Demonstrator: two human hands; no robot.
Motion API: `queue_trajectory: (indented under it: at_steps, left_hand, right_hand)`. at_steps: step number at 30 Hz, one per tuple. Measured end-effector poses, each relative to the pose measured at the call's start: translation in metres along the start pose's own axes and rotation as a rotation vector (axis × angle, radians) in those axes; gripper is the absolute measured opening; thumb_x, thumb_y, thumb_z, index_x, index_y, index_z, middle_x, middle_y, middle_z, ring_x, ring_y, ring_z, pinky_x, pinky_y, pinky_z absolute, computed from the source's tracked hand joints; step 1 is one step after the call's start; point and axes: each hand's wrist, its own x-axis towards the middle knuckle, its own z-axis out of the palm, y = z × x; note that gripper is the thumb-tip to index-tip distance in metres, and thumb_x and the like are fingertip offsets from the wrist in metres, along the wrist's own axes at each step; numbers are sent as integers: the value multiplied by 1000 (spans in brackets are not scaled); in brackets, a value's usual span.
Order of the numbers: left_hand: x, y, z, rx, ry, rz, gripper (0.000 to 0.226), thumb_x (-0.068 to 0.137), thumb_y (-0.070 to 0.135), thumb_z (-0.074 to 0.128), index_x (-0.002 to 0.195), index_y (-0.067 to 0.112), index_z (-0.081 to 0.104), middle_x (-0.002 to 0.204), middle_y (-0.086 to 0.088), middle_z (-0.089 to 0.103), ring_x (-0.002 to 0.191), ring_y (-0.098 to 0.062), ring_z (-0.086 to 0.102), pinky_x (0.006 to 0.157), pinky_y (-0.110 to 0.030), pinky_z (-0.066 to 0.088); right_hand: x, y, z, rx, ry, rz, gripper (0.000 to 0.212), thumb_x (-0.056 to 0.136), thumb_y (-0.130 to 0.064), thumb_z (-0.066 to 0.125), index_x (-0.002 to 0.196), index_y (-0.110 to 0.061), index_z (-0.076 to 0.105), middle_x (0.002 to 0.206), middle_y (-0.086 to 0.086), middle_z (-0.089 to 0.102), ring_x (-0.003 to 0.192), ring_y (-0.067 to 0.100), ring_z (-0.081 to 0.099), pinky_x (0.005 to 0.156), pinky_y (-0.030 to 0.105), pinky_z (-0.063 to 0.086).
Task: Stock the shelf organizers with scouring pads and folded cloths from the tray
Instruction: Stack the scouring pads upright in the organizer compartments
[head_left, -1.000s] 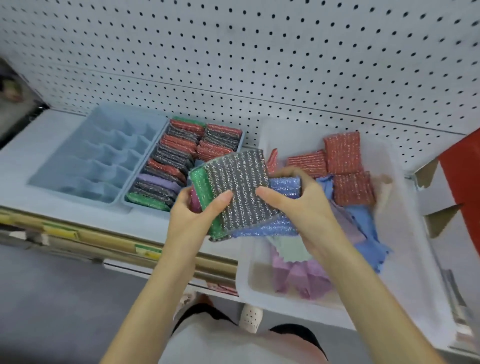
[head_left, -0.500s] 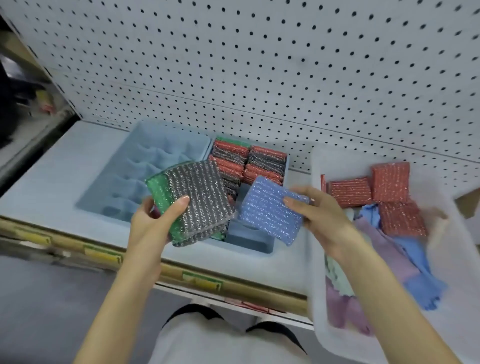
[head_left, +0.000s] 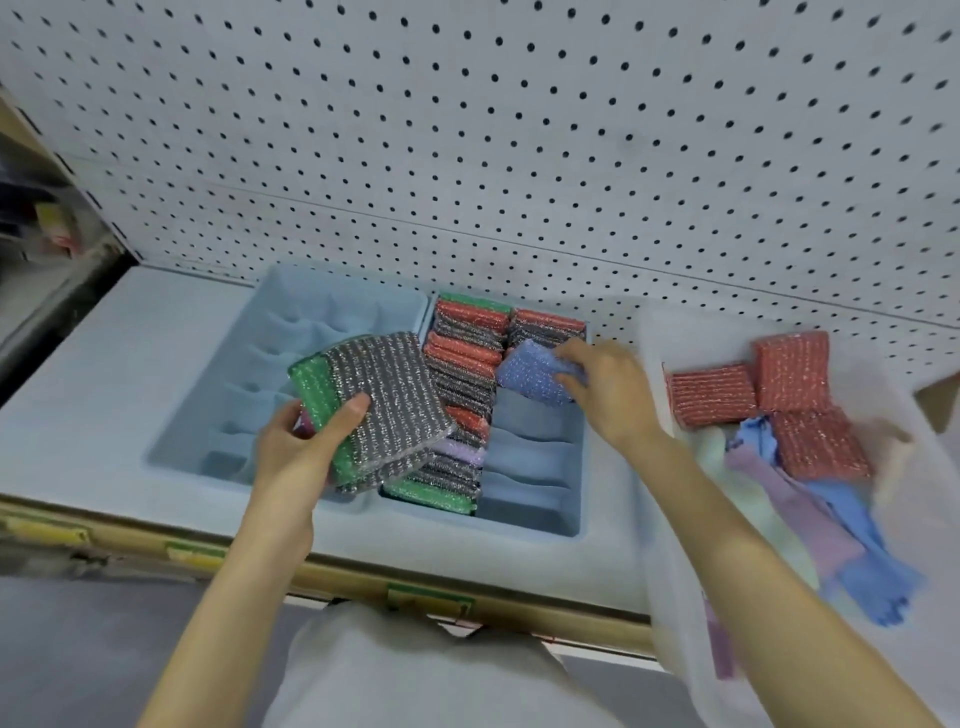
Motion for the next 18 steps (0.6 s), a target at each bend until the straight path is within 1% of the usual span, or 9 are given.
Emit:
queue_trajectory:
  at_steps: [2,4,7,8,10,12,14,16,18]
  left_hand:
    - [5,0,2,-20,1,-8,19,81,25,72,98,25,62,104,-4,71,92,-24,68,74,-36,54]
    - [8,-1,4,-34,0,-23,17,82,25,71,96,25,61,103,-3,70,91,-23,68,76,-36,53]
    - [12,-2,6,-19,2,-46,17,81,27,72,94,26,61,102,-3,70,93,-24,67,82,-41,54]
    - [13,-2,7,-12,-1,-50,18,81,27,72,95,26,61,102,-3,70,93,-24,67,82,-41,54]
    - [13,-2,8,-8,-11,-53,19,81,28,72,96,26,60,103,-3,69,93,-23,67,80,-39,54]
    - [13,-2,8,-12,-23,-46,19,81,27,72,96,26,60,101,-1,69,92,-21,66,78,-37,54]
    - [13,-2,8,-11,-32,-46,20,81,26,72,97,26,60,102,-1,69,92,-21,67,75,-36,54]
    - [12,-4,8,3,-40,-60,22,80,27,72,99,24,61,103,-2,70,92,-21,67,76,-37,55]
    - [11,-8,12,21,-60,-70,23,79,28,73,99,24,62,101,-1,71,89,-20,68,76,-37,56]
  right_hand:
    - [-2,0,-4,-112,-45,-23,26,87,-14,63,113,-16,65,94,18,66,94,36,58,75,36,42]
    - [-8,0,-7,-180,-49,-83,24,83,-12,69,106,-17,68,87,13,69,89,34,60,69,33,43]
    - [-12,-5,6,-348,-61,-146,38,48,-3,87,78,-20,71,60,2,65,61,27,59,49,23,41]
    - [-11,-9,13,-392,-83,-148,42,38,-2,88,71,-21,70,56,0,62,57,24,58,46,21,39]
    - [-9,-13,28,-395,-89,-119,45,30,2,87,66,-17,68,57,1,58,56,24,57,42,19,36]
    - [-8,-13,36,-363,-72,-76,46,34,8,85,73,-12,69,68,6,58,62,26,59,43,21,32]
    - [-7,-12,39,-317,-49,-47,41,54,7,80,90,-8,67,85,11,57,77,31,59,49,26,33]
    - [-9,-7,39,-215,-41,30,32,76,-6,73,104,-7,58,101,10,55,92,28,54,59,32,38]
    - [-11,-5,30,15,10,188,25,83,-19,71,100,-10,55,99,2,52,85,18,51,63,29,37]
